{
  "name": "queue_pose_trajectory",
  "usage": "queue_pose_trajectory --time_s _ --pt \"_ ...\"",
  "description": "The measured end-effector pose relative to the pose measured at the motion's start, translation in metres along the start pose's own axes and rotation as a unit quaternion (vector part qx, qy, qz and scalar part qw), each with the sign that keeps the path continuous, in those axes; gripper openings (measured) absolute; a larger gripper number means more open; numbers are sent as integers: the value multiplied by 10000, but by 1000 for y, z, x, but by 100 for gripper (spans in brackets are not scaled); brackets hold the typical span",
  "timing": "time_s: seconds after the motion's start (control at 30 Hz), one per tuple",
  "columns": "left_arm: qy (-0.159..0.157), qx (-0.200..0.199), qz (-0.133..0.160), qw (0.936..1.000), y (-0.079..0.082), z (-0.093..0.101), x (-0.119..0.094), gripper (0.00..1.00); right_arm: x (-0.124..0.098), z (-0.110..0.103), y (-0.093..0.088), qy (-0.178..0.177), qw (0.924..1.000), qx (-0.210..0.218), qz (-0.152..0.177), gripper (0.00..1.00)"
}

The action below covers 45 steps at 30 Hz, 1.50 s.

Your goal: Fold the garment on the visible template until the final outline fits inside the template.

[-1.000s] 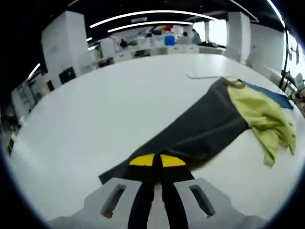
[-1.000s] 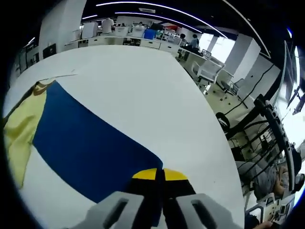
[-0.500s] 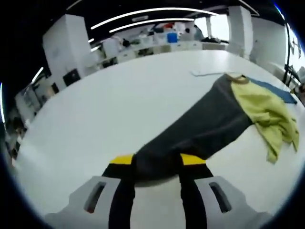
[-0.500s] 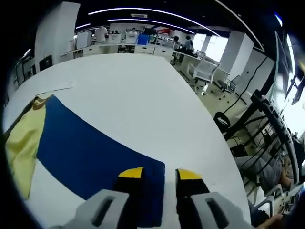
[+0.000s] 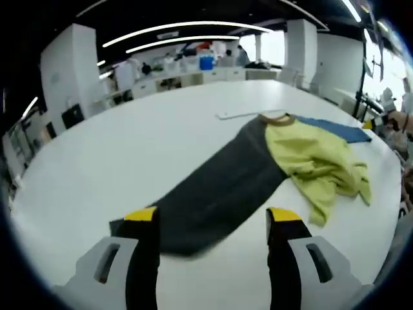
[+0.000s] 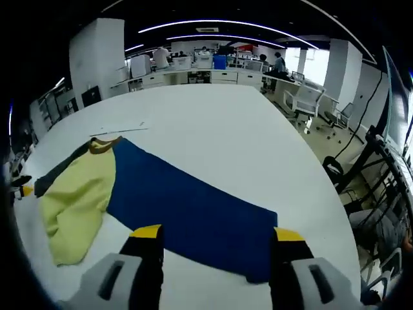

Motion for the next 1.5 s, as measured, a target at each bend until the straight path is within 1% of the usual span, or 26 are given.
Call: queue_pose_trajectory --time_s 0.07,0.1,0.17,0.2,0.23,0.27,0.37,0.47,0.57,0.67,0.7,0.8,0.9,0.97,1.03,1.13,1.2,1.27,1.4,1.5 --pt "-133 93 -5 9999 1 9 -1 68 -5 -14 1 177 9998 -27 30 69" --pt "-248 155 39 9996 2 16 -1 69 -7 -21 1 250 9997 -30 50 70" --pt "-396 168 86 9990 4 25 -3 68 -13 -36 3 448 9989 -86 103 70" --pt "-540 168 140 9983 4 34 -4 69 -15 -41 3 498 9987 -91 108 71" --pt "-606 169 154 9979 4 39 -4 70 -18 -51 2 652 9978 -118 90 71" --pt "-658 172 152 9976 3 43 -4 70 -19 -53 2 681 9976 -97 106 71" --pt "-780 279 53 9965 -2 56 -2 68 -25 -71 -2 877 9960 -145 61 72" --pt "-895 282 64 9956 -5 66 -2 67 -31 -90 -7 1082 9939 -194 34 72" --pt "-972 353 84 9946 -7 74 -2 65 -37 -104 -10 1190 9927 -205 28 71" --pt "-1081 228 165 9937 -8 83 -1 66 -41 -114 -16 1142 9931 -263 -4 72" --pt "-1162 252 131 9928 -10 89 -1 65 -42 -119 -19 1155 9930 -246 -19 71" --pt "-1242 350 102 9916 -15 99 -1 62 -46 -137 -26 1309 9911 -238 -50 71" --pt "-1314 359 124 9906 -18 108 -1 60 -49 -159 -35 1502 9880 -334 -121 70" --pt "-1279 417 118 9908 -19 110 0 59 -50 -167 -39 1527 9877 -316 -136 69" --pt "-1296 433 110 9906 -21 113 1 57 -51 -180 -42 1639 9858 -344 -147 69" --pt "-1324 386 104 9904 -24 116 1 54 -53 -195 -46 1744 9837 -399 -163 67" --pt "-1340 425 73 9900 -27 119 2 52 -54 -202 -48 1790 9831 -345 -165 67" --pt "-1358 382 51 9900 -30 123 3 51 -54 -210 -52 1834 9823 -349 -179 65" --pt "-1374 391 84 9897 -34 129 5 44 -53 -221 -60 1847 9824 -184 -220 62" --pt "-1355 403 28 9900 -39 129 8 44 -52 -229 -67 1853 9823 -129 -260 60"
Point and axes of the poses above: the point that each gripper's makers call its tool centre point, and the gripper's own axes: x roughly forward along the fingers, z roughly to its right, y roughly out of its top, the point moved 1 cm from there along -x, roughly backward along the fingers, and after that the axes turned 7 degrees about -x, right-handed, at the moved point
